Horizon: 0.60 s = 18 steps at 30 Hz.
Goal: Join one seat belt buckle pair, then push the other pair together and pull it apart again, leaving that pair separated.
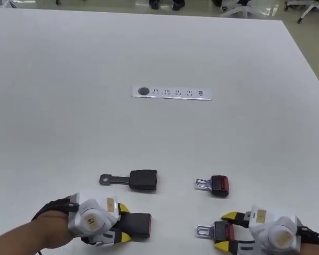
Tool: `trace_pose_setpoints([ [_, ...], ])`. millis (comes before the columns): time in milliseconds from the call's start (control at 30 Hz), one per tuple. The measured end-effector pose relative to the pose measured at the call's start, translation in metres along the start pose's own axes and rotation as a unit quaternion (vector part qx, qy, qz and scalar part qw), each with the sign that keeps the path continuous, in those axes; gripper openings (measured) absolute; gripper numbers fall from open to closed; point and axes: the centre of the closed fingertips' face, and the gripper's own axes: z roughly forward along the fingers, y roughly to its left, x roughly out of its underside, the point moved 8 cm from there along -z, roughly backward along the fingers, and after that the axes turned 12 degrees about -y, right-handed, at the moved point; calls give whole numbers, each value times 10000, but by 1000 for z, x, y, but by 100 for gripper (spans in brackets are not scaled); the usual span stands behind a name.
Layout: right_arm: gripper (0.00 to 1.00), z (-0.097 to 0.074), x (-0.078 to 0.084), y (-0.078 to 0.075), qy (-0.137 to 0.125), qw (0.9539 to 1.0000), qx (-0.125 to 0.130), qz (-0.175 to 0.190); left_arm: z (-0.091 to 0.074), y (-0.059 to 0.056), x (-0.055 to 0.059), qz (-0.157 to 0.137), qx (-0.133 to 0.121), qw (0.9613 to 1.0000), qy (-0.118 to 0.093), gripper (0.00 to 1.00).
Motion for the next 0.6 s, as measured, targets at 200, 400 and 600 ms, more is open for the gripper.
trace_pose_setpoints([
  [200,38,4,-4,2,-8,10000,-4,-28,1,0,0,1,4,10000,47,34],
  [400,38,14,-8,5,-80,9999,-70,-73,1,0,0,-3,3,10000,60,34],
  [600,38,28,-14,9,-189,9997,-129,-123,1,0,-1,-10,4,10000,42,34],
])
